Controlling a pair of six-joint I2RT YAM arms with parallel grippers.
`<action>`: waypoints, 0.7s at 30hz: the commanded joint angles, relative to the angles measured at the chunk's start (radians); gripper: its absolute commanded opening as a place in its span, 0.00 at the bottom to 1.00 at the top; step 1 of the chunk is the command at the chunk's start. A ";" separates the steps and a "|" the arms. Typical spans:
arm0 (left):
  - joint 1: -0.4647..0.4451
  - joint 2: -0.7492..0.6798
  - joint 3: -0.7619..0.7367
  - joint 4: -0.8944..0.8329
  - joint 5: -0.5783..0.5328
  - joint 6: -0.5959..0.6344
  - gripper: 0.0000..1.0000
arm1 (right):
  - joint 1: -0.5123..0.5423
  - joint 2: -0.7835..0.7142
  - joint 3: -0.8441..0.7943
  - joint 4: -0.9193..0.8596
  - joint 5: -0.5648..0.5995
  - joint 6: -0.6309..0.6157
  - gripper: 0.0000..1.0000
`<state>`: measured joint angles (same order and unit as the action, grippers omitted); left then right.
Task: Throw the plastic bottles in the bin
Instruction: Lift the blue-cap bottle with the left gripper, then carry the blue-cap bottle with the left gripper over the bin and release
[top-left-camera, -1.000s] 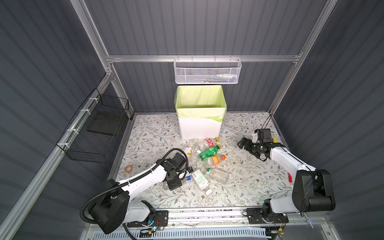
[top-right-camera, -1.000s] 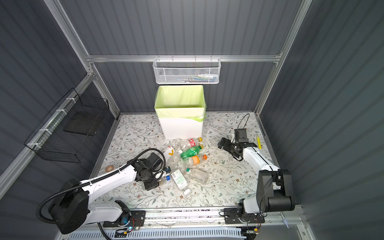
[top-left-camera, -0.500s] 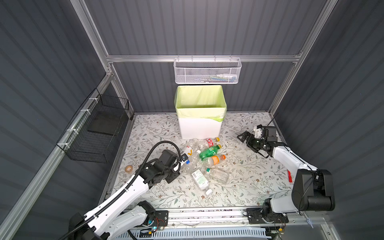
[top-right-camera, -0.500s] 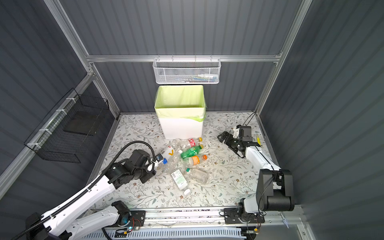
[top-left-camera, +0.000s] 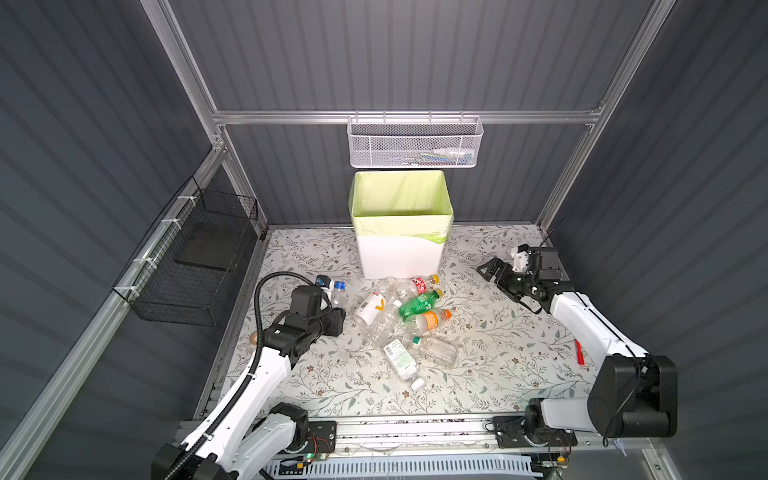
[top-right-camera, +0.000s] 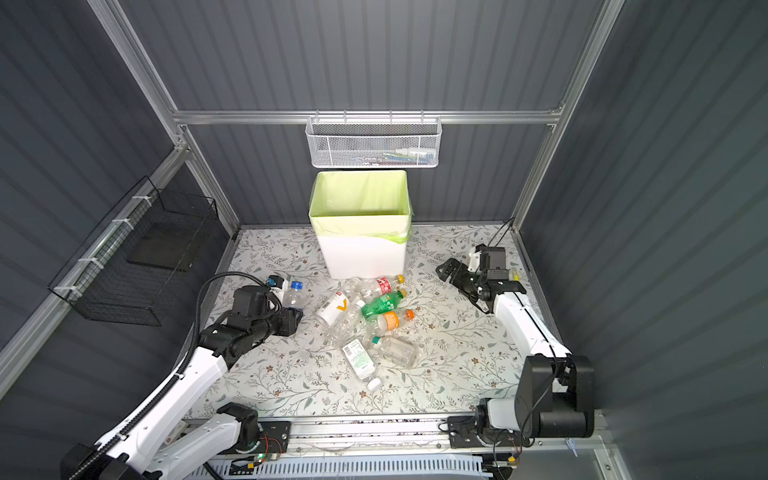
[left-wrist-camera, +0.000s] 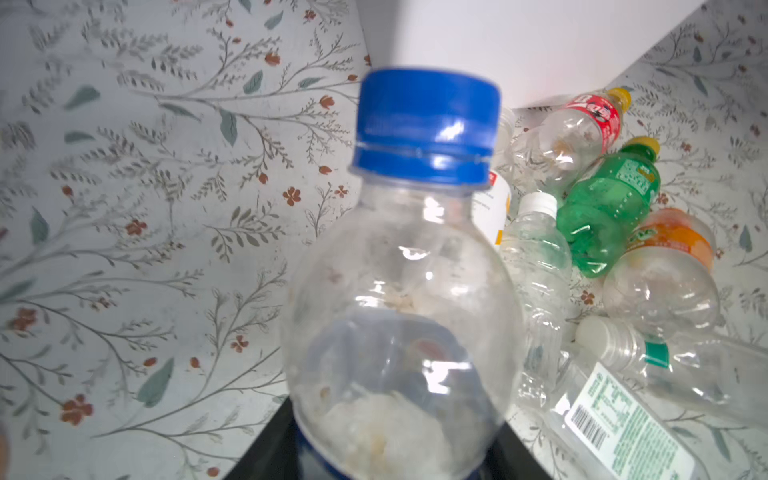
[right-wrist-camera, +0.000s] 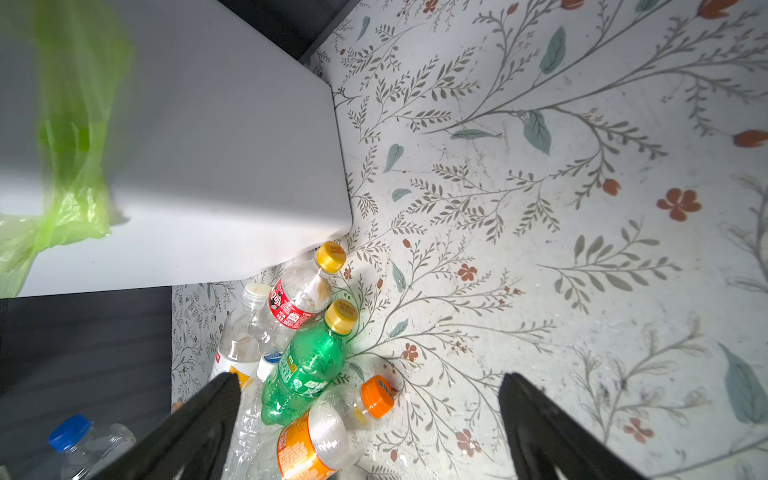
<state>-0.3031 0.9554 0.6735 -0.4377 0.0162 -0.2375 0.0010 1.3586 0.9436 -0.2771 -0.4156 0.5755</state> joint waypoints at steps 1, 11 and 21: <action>0.037 -0.012 -0.047 0.096 0.080 -0.228 0.54 | 0.004 -0.030 -0.011 -0.047 0.021 0.007 0.99; 0.053 -0.041 -0.060 0.066 0.017 -0.363 0.56 | 0.009 -0.001 -0.052 -0.019 0.006 0.040 0.99; -0.004 0.629 1.444 -0.005 0.212 -0.203 0.88 | 0.039 0.018 -0.023 -0.004 0.005 0.044 0.99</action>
<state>-0.2672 1.4052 1.5654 -0.4393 0.0956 -0.4965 0.0307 1.3685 0.8967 -0.2920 -0.4046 0.6178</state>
